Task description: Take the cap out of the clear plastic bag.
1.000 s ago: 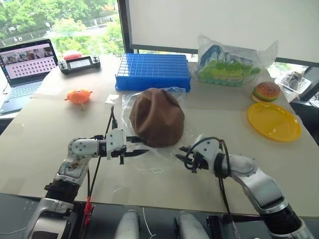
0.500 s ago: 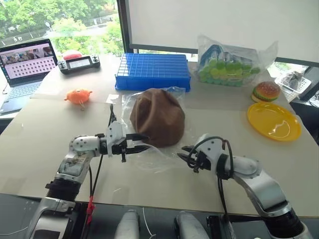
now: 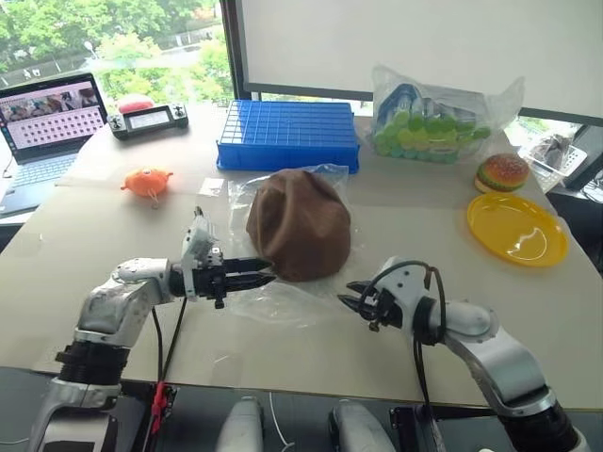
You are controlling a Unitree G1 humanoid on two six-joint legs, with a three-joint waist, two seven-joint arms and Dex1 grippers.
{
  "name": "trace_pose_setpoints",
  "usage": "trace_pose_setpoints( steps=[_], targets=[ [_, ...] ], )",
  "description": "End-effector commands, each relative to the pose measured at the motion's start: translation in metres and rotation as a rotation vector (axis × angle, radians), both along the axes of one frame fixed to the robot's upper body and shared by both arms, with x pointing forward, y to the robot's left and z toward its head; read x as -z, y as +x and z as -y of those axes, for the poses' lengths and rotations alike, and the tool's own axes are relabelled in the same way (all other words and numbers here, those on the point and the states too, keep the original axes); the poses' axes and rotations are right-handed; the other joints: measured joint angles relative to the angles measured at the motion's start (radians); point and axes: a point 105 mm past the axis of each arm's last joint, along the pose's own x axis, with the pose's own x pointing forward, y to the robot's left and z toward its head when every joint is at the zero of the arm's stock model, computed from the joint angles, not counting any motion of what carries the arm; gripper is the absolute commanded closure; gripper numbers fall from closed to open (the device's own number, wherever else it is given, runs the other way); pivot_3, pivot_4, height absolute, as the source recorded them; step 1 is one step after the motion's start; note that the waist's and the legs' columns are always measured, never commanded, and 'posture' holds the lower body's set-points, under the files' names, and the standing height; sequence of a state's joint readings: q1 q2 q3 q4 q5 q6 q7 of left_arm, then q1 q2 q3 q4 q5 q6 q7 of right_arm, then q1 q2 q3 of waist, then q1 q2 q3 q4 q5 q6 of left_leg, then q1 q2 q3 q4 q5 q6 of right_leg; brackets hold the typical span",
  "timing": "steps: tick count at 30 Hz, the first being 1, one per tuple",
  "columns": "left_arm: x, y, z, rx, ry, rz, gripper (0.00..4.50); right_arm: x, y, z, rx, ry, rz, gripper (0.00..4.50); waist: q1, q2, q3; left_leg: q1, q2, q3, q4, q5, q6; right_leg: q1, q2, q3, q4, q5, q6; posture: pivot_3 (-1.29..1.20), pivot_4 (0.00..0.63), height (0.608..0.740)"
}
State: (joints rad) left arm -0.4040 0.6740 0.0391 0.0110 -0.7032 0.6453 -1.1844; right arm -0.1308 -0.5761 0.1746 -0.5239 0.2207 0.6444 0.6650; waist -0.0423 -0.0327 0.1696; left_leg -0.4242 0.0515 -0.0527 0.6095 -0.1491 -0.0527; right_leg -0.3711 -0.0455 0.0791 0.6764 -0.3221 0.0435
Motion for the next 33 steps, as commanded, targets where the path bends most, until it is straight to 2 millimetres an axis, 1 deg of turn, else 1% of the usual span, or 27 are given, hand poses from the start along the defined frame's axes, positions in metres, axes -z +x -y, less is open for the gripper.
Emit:
trace_pose_setpoints(
  steps=[1, 4, 6, 8, 10, 12, 13, 15, 17, 19, 20, 21, 22, 24, 26, 29, 30, 33],
  targets=[
    [-0.029, 0.014, -0.012, -0.102, -0.150, -0.030, 2.73, -0.013, 0.001, 0.001, 0.023, 0.048, 0.035, 2.93, 0.002, 0.000, 0.000, 0.000, 0.000, 0.000, 0.000, 0.000, 0.000, 0.000, 0.000, 0.000, 0.000, 0.000, 0.000, 0.00, 0.150, 0.729],
    [-0.039, 0.028, -0.021, -0.212, -0.283, -0.080, 2.73, -0.020, 0.008, 0.012, 0.076, 0.093, 0.040, 2.93, 0.003, -0.001, 0.000, 0.000, 0.000, 0.000, 0.000, 0.000, 0.000, 0.000, 0.000, 0.000, 0.000, 0.000, 0.000, 0.00, 0.150, 0.729],
    [-0.046, 0.039, -0.030, -0.327, -0.383, -0.090, 2.73, -0.027, 0.013, 0.023, 0.124, 0.138, 0.039, 2.93, 0.003, -0.001, 0.001, 0.000, 0.000, 0.000, 0.000, 0.000, 0.000, 0.000, 0.000, 0.000, 0.000, 0.000, 0.000, 0.00, 0.150, 0.729],
    [-0.049, 0.045, -0.035, -0.389, -0.444, -0.104, 2.73, -0.030, 0.015, 0.030, 0.156, 0.162, 0.041, 2.93, 0.004, -0.001, 0.001, -0.001, 0.000, -0.001, 0.000, 0.000, 0.000, 0.000, 0.000, 0.000, 0.000, 0.000, 0.000, 0.00, 0.150, 0.729],
    [-0.049, 0.048, -0.039, -0.445, -0.457, -0.098, 2.73, -0.033, 0.018, 0.036, 0.180, 0.173, 0.046, 2.93, 0.004, -0.001, 0.001, -0.001, 0.000, -0.001, 0.000, 0.000, 0.000, 0.000, 0.000, -0.001, 0.000, 0.000, 0.000, 0.00, 0.150, 0.729],
    [-0.040, 0.060, -0.051, -0.593, -0.434, -0.080, 2.73, -0.036, 0.022, 0.043, 0.215, 0.189, 0.058, 2.93, 0.002, -0.001, 0.001, 0.000, 0.000, -0.001, 0.000, 0.000, 0.000, 0.000, 0.000, 0.000, 0.000, 0.002, -0.003, 0.00, 0.150, 0.729],
    [-0.031, 0.070, -0.063, -0.734, -0.382, -0.057, 2.73, -0.037, 0.027, 0.049, 0.253, 0.197, 0.074, 2.93, 0.002, -0.001, 0.001, 0.000, 0.000, -0.001, 0.000, 0.000, 0.000, 0.000, 0.000, 0.000, 0.000, 0.002, -0.003, 0.00, 0.150, 0.729],
    [-0.019, 0.081, -0.080, -0.917, -0.298, -0.016, 2.73, -0.038, 0.034, 0.058, 0.310, 0.199, 0.099, 2.93, 0.003, -0.001, 0.001, 0.000, 0.000, -0.001, 0.000, 0.000, 0.000, 0.001, 0.000, 0.000, 0.000, 0.002, -0.004, 0.00, 0.150, 0.729],
    [-0.010, 0.086, -0.092, -1.036, -0.223, 0.020, 2.73, -0.036, 0.038, 0.067, 0.362, 0.195, 0.118, 2.93, 0.003, -0.001, 0.001, 0.000, -0.001, -0.001, 0.000, 0.000, 0.000, 0.001, 0.000, 0.000, 0.000, 0.003, -0.004, 0.00, 0.150, 0.729],
    [-0.004, 0.088, -0.113, -1.191, -0.182, 0.067, 2.73, -0.037, 0.045, 0.085, 0.474, 0.223, 0.158, 2.93, 0.005, -0.001, 0.001, 0.000, -0.001, 0.000, 0.000, 0.000, 0.000, 0.000, 0.000, 0.000, -0.001, 0.004, -0.005, 0.00, 0.150, 0.729],
    [0.000, 0.088, -0.122, -1.259, -0.119, 0.104, 2.73, -0.037, 0.047, 0.093, 0.524, 0.232, 0.174, 2.93, 0.006, -0.001, 0.001, 0.000, -0.001, 0.000, 0.000, 0.000, 0.000, 0.000, 0.000, 0.000, -0.001, 0.004, -0.005, 0.00, 0.150, 0.729],
    [0.003, 0.087, -0.127, -1.294, -0.077, 0.130, 2.73, -0.037, 0.048, 0.098, 0.552, 0.236, 0.185, 2.93, 0.007, -0.001, 0.001, -0.001, -0.001, 0.000, -0.001, 0.000, 0.000, 0.000, 0.000, 0.000, -0.001, 0.004, -0.006, 0.00, 0.150, 0.729],
    [0.005, 0.087, -0.130, -1.322, -0.098, 0.120, 2.73, -0.037, 0.050, 0.104, 0.597, 0.259, 0.193, 2.93, 0.007, -0.001, 0.001, -0.001, -0.001, 0.000, -0.001, 0.000, 0.000, 0.000, 0.000, 0.000, -0.002, 0.004, -0.006, 0.00, 0.150, 0.729],
    [0.009, 0.088, -0.132, -1.358, -0.082, 0.131, 2.73, -0.036, 0.053, 0.120, 0.695, 0.300, 0.208, 2.93, 0.009, -0.001, 0.001, -0.001, -0.001, 0.000, -0.001, 0.000, 0.000, 0.000, -0.001, 0.000, -0.002, 0.004, -0.006, 0.00, 0.150, 0.729],
    [0.011, 0.089, -0.132, -1.367, -0.056, 0.149, 2.73, -0.034, 0.053, 0.127, 0.739, 0.306, 0.215, 2.93, 0.013, -0.001, 0.001, -0.001, -0.001, 0.000, -0.001, 0.000, 0.000, 0.000, -0.001, 0.000, -0.002, 0.004, -0.006, 0.00, 0.150, 0.729],
    [0.012, 0.091, -0.114, -1.294, -0.055, 0.183, 2.73, -0.027, 0.050, 0.144, 0.838, 0.341, 0.220, 2.93, 0.018, -0.001, 0.001, -0.001, -0.001, 0.000, -0.001, 0.000, -0.001, 0.000, 0.000, 0.000, -0.002, 0.004, -0.006, 0.00, 0.150, 0.729],
    [0.011, 0.091, -0.110, -1.280, -0.060, 0.187, 2.73, -0.026, 0.049, 0.147, 0.853, 0.342, 0.223, 2.93, 0.022, -0.001, 0.001, -0.001, -0.001, 0.000, -0.001, 0.000, -0.001, 0.000, -0.001, 0.000, -0.002, 0.004, -0.006, 0.00, 0.150, 0.729],
    [0.014, 0.095, -0.111, -1.303, -0.037, 0.190, 2.73, -0.026, 0.048, 0.153, 0.880, 0.360, 0.234, 2.93, 0.025, -0.001, 0.001, -0.001, -0.001, 0.000, -0.001, 0.000, -0.001, 0.000, -0.001, 0.000, -0.002, 0.005, -0.006, 0.00, 0.150, 0.729]
  ],
)
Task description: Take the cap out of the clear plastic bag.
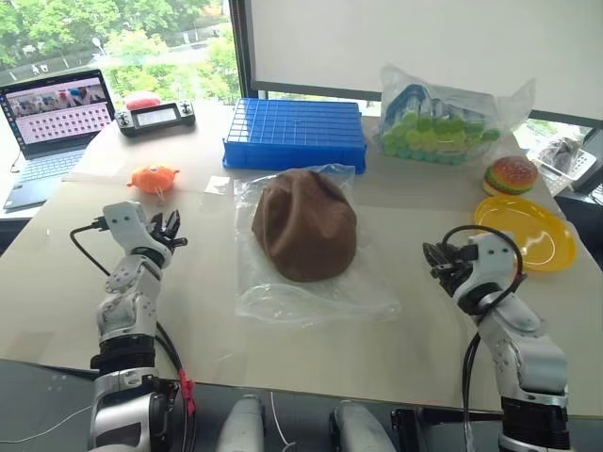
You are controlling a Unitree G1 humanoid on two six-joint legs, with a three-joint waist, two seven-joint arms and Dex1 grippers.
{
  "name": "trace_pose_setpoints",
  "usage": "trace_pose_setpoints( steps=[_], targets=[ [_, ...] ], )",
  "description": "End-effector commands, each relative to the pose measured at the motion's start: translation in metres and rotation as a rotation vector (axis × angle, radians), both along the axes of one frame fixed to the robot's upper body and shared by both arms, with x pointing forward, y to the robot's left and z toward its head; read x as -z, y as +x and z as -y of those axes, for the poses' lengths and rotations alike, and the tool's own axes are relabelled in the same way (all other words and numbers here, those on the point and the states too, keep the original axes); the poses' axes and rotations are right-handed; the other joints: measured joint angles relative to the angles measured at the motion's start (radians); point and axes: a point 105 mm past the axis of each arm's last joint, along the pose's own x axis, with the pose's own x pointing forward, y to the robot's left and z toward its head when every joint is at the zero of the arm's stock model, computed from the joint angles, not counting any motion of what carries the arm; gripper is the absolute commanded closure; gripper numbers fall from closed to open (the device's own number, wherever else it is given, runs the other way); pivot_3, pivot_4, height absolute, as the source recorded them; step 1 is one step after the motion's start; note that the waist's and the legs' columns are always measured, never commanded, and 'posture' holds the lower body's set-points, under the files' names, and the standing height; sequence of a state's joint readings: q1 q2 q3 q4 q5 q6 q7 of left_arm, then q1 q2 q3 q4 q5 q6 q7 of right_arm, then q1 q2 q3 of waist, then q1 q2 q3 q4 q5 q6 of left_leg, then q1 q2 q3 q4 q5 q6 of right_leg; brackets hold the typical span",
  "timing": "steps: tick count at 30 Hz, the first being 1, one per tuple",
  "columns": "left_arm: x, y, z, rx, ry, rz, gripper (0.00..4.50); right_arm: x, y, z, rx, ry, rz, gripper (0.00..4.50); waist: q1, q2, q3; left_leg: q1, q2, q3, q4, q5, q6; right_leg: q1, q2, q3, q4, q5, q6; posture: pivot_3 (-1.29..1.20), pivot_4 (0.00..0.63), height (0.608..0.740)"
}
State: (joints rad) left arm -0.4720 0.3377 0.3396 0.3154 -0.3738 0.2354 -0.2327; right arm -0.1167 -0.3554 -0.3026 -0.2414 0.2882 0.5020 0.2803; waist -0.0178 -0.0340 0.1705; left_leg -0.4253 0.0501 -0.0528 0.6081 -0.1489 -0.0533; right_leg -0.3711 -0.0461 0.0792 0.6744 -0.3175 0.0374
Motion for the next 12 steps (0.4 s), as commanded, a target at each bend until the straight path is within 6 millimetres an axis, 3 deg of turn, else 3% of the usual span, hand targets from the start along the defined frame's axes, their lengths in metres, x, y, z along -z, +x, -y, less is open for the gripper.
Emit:
trace_pose_setpoints(
  steps=[1, 7, 12],
  targets=[
    [-0.0083, 0.0053, -0.0002, -0.019, 0.033, 0.034, 2.73, -0.0152, -0.0025, 0.0142, 0.057, 0.003, 0.084, 2.93, 0.000, 0.000, 0.000, 0.000, 0.000, 0.000, 0.000, 0.000, 0.000, 0.000, 0.000, 0.000, 0.000, 0.000, 0.000, 0.00, 0.150, 0.729],
    [-0.0024, 0.0119, -0.0035, -0.048, 0.005, 0.009, 2.73, -0.0225, -0.0041, 0.0164, 0.086, -0.081, 0.142, 2.93, -0.004, 0.000, 0.000, 0.001, 0.000, 0.000, 0.000, 0.000, 0.000, 0.000, 0.000, 0.000, 0.000, 0.000, 0.001, 0.00, 0.150, 0.729],
    [0.0006, 0.0126, -0.0049, -0.070, -0.009, 0.010, 2.73, -0.0154, -0.0088, 0.0178, 0.106, -0.134, 0.140, 2.93, -0.001, 0.000, 0.000, 0.000, 0.000, 0.000, 0.000, 0.000, 0.000, 0.000, 0.000, 0.000, 0.000, 0.000, 0.000, 0.00, 0.150, 0.729]
  ],
)
